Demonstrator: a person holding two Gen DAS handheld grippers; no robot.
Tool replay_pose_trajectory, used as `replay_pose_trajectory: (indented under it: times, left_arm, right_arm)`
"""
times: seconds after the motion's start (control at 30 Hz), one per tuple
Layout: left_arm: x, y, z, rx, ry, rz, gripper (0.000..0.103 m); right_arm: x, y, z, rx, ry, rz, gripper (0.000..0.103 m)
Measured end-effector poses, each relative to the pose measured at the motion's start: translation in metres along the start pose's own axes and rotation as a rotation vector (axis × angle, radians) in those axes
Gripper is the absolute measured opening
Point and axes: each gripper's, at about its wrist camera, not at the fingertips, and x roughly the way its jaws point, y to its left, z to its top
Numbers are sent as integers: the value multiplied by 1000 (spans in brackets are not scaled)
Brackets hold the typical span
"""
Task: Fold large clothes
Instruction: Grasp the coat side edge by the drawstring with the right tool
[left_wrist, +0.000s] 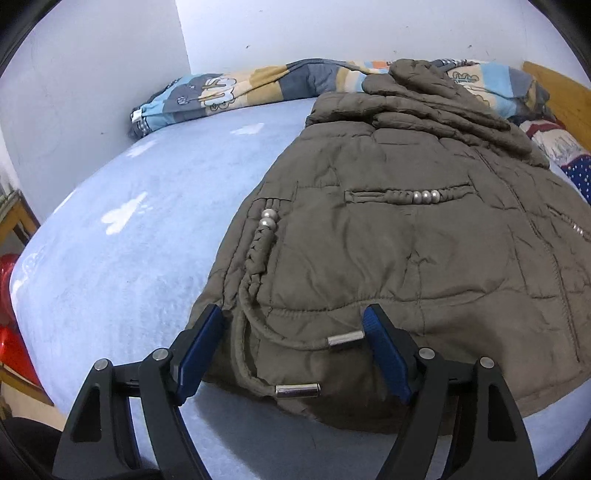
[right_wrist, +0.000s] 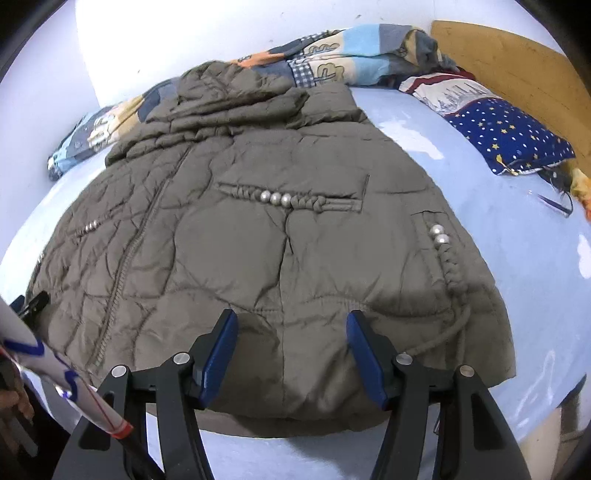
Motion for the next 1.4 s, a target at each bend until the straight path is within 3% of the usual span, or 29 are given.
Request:
replay_pose_trajectory:
  times: [0.13,0.23,0.33,0.47,0.53,0.7,0.83,0.97,1.2,1.3,1.4]
  left_arm:
    - [-5,9,6,-43,6,-40,79]
    - [-19,30,8,-108,-11,-55,79]
    - [-25,68,6,-233,-10,-63,79]
    - [-9,118,-4,-460,61,-105,79]
    - [-1,127,-7,-501,87,-112,79]
    - [9,130,-12,-570,102,-207,79]
    - [12,116,-11,-546,103,-251,79]
    - [12,103,-12,-519,110,-278,79]
    - [6,87,-17,-464,109,-312,78]
    - [3,72,-17,-411,106,-348,79]
    - [1,53,-16,-353,102,-416,78]
  right_arm:
    - [0,0,-1,-26,3,7,67]
    - [-15,-18,3,62,-41,43,67]
    - [-32,-41,5,140,-96,4,67]
    - [-50,-84,2,302,-153,-56,74]
    - [-52,-113,-3,424,-158,-81,75]
    - [-36,-159,-23,688,-110,35,75]
    - [-19,-170,-37,812,-68,172,75]
    - [-19,-168,-41,828,-76,205,76]
    - [-1,-132,-35,737,-14,334,76]
    - [3,-104,-29,641,-2,373,73]
    - [4,-84,-23,561,-9,383,60]
